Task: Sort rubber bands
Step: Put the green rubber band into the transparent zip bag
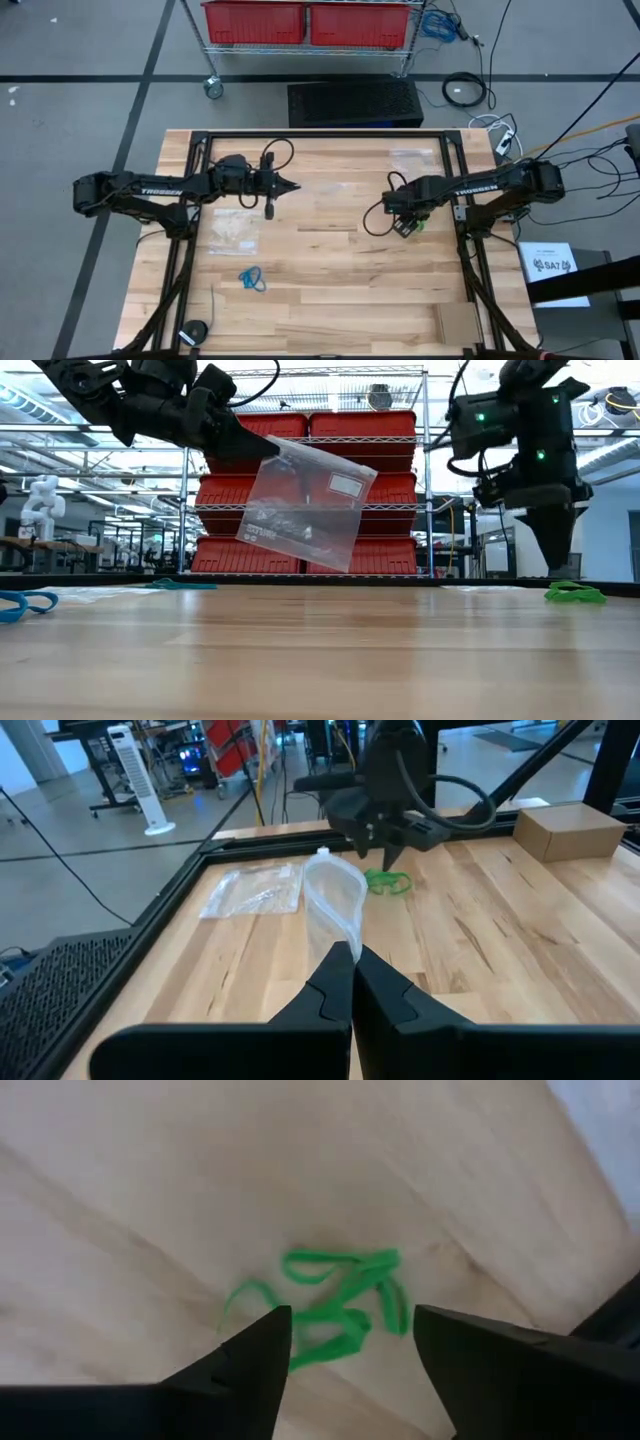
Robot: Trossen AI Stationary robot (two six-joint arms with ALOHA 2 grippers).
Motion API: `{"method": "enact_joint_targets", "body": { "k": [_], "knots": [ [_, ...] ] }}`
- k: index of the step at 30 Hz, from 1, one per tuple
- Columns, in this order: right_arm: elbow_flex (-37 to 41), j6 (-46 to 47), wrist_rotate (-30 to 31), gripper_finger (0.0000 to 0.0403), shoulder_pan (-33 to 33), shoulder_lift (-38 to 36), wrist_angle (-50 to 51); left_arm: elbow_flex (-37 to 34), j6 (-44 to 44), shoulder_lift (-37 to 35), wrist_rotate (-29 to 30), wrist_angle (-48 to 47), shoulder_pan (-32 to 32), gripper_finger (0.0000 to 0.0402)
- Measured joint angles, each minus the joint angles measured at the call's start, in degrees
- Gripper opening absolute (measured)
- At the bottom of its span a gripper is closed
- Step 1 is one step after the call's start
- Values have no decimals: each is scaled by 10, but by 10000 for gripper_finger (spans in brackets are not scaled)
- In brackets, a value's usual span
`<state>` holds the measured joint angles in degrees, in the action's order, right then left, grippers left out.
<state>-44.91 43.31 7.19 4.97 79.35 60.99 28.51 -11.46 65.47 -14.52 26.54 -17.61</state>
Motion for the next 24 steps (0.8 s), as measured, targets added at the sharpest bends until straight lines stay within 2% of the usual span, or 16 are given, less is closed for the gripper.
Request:
{"method": "enact_joint_targets", "body": {
  "k": [5, 12, 16, 19, 24],
  "knots": [
    [9, -7, 3, 177, 0, 0, -3, 0, 0, 0, 0, 0, 0, 0],
    [35, -21, -5, 170, 1, 0, -39, 0, 0, 0, 0, 0, 0, 0],
    [44, -25, -12, 151, 2, 0, -46, 0, 0, 0, 0, 0, 0, 0],
    [45, -27, -5, 119, 2, 0, -47, 0, 0, 0, 0, 0, 0, 0],
    [45, -37, 0, 31, 2, 0, -50, 0, 0, 0, 0, -1, 0, 0]
  ]
}}
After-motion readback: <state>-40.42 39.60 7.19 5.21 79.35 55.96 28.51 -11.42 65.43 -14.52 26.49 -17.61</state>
